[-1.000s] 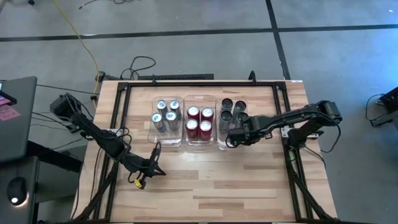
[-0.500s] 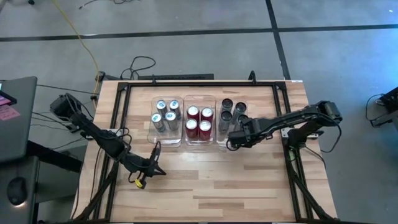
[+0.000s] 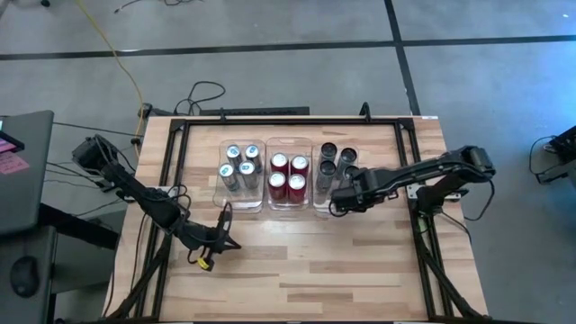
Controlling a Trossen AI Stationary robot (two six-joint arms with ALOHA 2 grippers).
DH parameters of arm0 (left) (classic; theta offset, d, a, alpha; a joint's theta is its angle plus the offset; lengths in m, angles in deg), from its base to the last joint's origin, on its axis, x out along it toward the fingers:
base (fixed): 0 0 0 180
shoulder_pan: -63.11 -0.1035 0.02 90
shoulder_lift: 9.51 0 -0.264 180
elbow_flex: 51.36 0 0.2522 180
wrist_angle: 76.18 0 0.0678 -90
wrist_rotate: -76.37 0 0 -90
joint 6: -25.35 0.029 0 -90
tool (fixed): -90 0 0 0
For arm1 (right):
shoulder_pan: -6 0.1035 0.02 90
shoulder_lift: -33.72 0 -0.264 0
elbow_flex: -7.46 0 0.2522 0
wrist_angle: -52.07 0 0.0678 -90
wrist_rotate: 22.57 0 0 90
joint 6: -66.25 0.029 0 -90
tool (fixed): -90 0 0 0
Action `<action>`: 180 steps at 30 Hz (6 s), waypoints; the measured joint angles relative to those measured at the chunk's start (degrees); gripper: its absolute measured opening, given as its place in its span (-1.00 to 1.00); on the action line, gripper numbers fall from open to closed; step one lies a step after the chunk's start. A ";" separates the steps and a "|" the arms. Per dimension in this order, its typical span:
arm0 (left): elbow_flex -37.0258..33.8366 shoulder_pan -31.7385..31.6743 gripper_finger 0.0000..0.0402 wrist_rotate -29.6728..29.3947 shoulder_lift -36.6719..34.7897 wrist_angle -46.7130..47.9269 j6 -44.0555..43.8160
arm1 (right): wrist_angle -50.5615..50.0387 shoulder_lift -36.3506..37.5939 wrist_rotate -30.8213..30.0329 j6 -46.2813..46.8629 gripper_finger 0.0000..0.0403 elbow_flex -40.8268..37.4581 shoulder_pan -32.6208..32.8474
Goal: Sort soda cans
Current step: Return to Home Position
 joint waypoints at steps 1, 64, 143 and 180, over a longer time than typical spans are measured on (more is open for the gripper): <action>0.00 0.00 -1.00 -0.56 0.00 0.00 -0.02 | -1.42 0.04 -0.09 0.00 -0.07 0.83 0.19; 0.02 -32.42 -1.00 -2.15 -20.43 -7.76 13.82 | 37.37 37.44 -52.53 -64.31 -1.00 -12.09 29.18; -19.50 -32.28 -1.00 2.50 -66.25 12.89 6.44 | 69.49 86.54 5.31 -90.02 -0.98 -54.58 -6.24; -17.68 -32.33 -1.00 0.38 -66.91 22.32 5.14 | 66.93 86.77 9.99 -84.31 -1.00 -55.99 -14.92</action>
